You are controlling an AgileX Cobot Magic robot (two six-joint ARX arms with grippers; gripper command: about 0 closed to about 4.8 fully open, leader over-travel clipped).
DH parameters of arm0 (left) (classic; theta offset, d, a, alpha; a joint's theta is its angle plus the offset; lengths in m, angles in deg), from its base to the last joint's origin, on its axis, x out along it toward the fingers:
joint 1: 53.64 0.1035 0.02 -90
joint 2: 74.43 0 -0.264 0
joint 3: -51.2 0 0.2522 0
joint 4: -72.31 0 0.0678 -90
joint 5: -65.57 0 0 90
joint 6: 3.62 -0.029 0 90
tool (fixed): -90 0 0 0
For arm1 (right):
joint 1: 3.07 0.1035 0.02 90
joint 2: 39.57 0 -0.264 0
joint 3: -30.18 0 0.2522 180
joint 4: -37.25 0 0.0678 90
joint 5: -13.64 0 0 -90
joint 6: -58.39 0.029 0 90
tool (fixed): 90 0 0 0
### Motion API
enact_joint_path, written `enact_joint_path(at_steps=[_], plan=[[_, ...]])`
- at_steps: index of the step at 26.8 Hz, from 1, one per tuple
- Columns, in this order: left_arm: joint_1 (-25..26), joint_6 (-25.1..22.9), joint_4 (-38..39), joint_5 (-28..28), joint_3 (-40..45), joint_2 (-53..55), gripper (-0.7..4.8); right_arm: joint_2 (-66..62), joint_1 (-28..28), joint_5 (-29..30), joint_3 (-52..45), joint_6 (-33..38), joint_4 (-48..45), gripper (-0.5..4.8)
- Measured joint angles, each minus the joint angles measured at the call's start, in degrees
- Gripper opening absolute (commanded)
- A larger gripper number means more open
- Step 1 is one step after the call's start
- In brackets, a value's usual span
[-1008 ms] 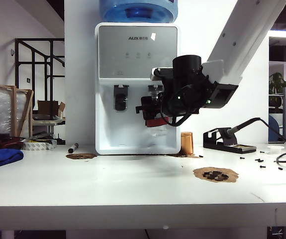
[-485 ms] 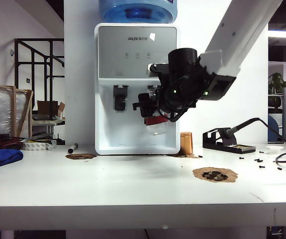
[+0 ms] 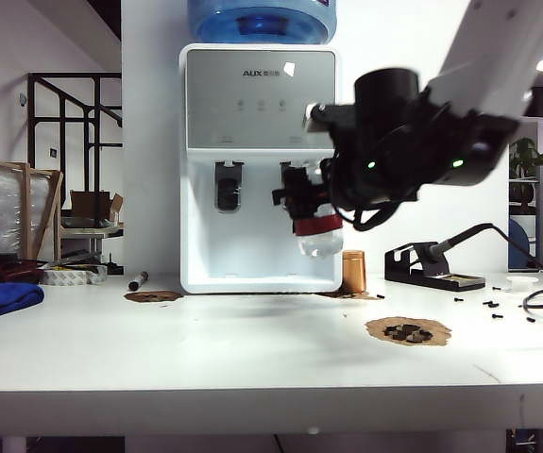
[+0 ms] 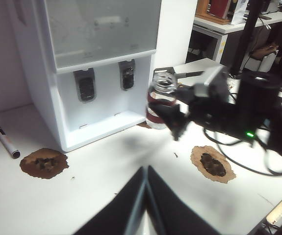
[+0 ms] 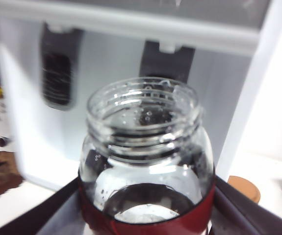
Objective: Pick up the water bottle with two loops of red belts, then reach the front water dispenser and gently press the gray-black baffle horizontally to get a little water.
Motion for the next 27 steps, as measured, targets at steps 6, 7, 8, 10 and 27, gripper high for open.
enact_joint_path(at_steps=[6,7,8,10,27], plan=[[0.0,0.0,0.0,-0.02,0.0,0.0,-0.04,5.35,3.72,0.07,-8.79,0.24,-4.02,-0.05],[0.0,0.0,0.0,-0.02,0.0,0.0,-0.04,5.97,4.44,0.09,-9.81,0.22,-4.15,-0.04],[0.0,0.0,0.04,-0.02,0.0,0.0,-0.05,6.45,5.18,0.26,-10.67,0.24,-4.35,-0.05],[0.0,0.0,0.22,-0.02,0.0,0.0,-0.04,6.99,6.67,2.05,-12.04,0.33,-5.07,-0.05],[0.02,-5.09,19.43,2.56,-0.02,-14.88,-0.05,7.1,16.2,15.34,-16.79,8.22,-7.15,-0.05]])
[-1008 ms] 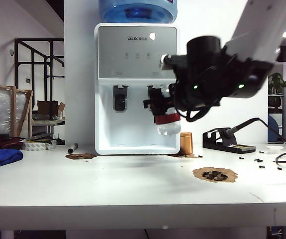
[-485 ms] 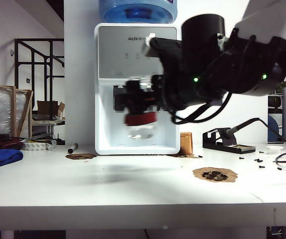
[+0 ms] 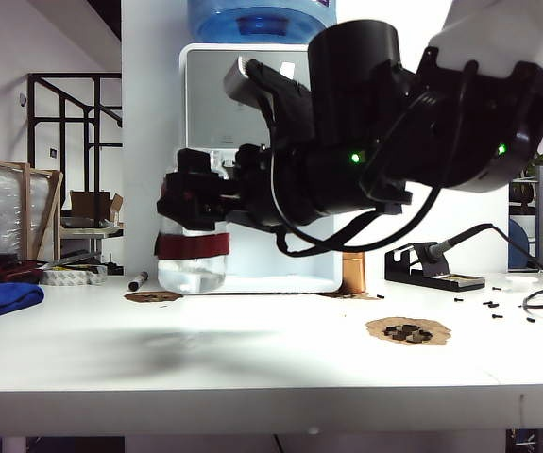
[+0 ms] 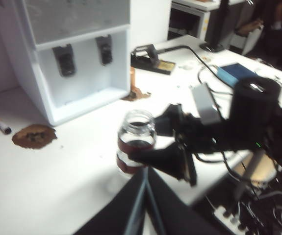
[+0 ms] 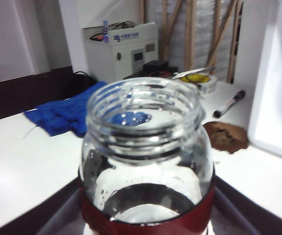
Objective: Pick up the water bottle with two loops of red belts, then reach the front water dispenser and gently press the gray-black baffle horizontally to get a little water.
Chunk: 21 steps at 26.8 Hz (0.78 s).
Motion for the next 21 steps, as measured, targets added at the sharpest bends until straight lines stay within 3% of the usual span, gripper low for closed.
enact_joint_path(at_steps=[8,18,21], plan=[[0.0,-3.82,15.8,0.68,-3.1,-3.21,-0.05,-5.29,0.02,1.01,-0.22,0.39,-0.15,-0.05],[0.0,-7.06,23.12,1.29,-3.58,-3.19,-0.05,-7.76,0.11,1.03,-0.33,0.39,-3.61,-0.04],[0.0,-7.89,24.9,1.29,-3.58,-3.19,-0.05,-7.76,0.11,1.05,-0.33,0.39,-3.63,0.41]])
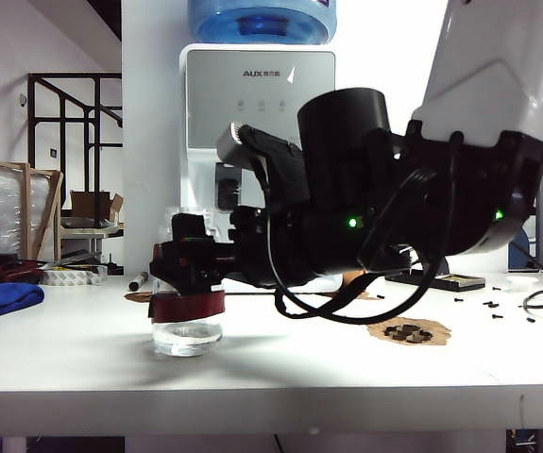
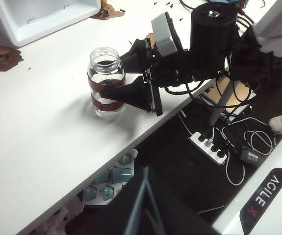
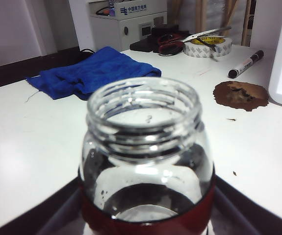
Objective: Pick up the water bottle with two loops of red belts, then reach the front water dispenser and gently press the gray-black baffle horizontally to get a little water.
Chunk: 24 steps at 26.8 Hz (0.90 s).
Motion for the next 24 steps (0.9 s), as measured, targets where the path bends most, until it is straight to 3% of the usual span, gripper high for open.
enact_joint_path(at_steps=[4,8,12,14,19,24], plan=[[0.0,-0.42,0.09,0.0,0.0,0.0,-0.05,0.0,0.0,0.0,0.0,0.0,0.07,1.06],[0.0,-0.48,1.01,0.0,-0.02,0.0,-0.05,0.0,0.0,0.2,0.0,0.0,0.04,3.11],[0.0,-0.72,2.34,0.0,0.0,0.0,-0.05,0.0,0.0,0.74,0.0,-0.09,0.09,3.35],[0.0,-1.05,2.4,0.0,0.0,0.0,-0.05,0.0,0.0,1.36,0.0,-0.17,0.09,3.96],[0.0,-1.09,2.4,0.0,-0.02,0.0,-0.05,0.09,0.26,4.0,0.0,-0.02,0.2,4.79],[0.0,-1.29,3.19,0.0,-0.02,0.0,-0.05,1.36,0.26,4.22,0.0,-0.02,0.94,4.79]])
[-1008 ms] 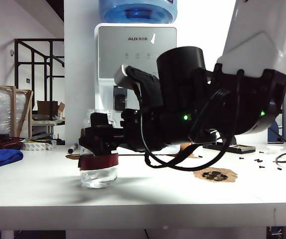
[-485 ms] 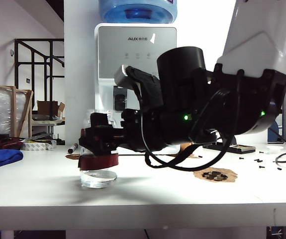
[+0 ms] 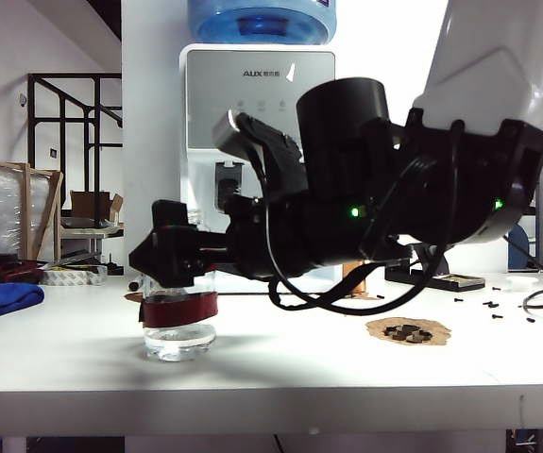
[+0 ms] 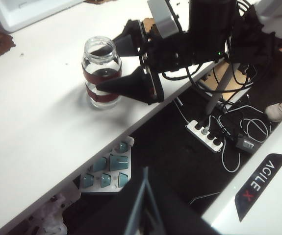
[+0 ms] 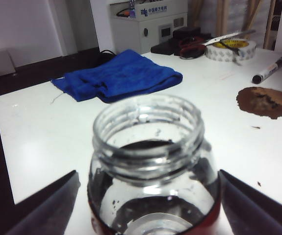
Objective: Pick up the water bottle with two loops of red belts, then reach the front water dispenser and gently press the gray-black baffle horizontally to get a little water.
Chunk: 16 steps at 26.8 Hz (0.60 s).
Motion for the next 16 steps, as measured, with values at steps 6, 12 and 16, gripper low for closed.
enact_joint_path(at_steps=[6,12,16], plan=[[0.0,-0.15,0.11,0.0,0.0,0.0,-0.05,0.04,0.0,-0.26,0.0,-1.57,4.46,4.79],[0.0,-0.17,-0.02,-0.15,0.0,0.0,-0.05,1.57,0.02,-3.28,-1.03,-1.9,7.87,4.79],[0.0,-0.2,-2.01,-0.83,0.04,0.0,-0.05,5.57,0.02,-7.21,-4.44,-3.26,8.17,4.79]])
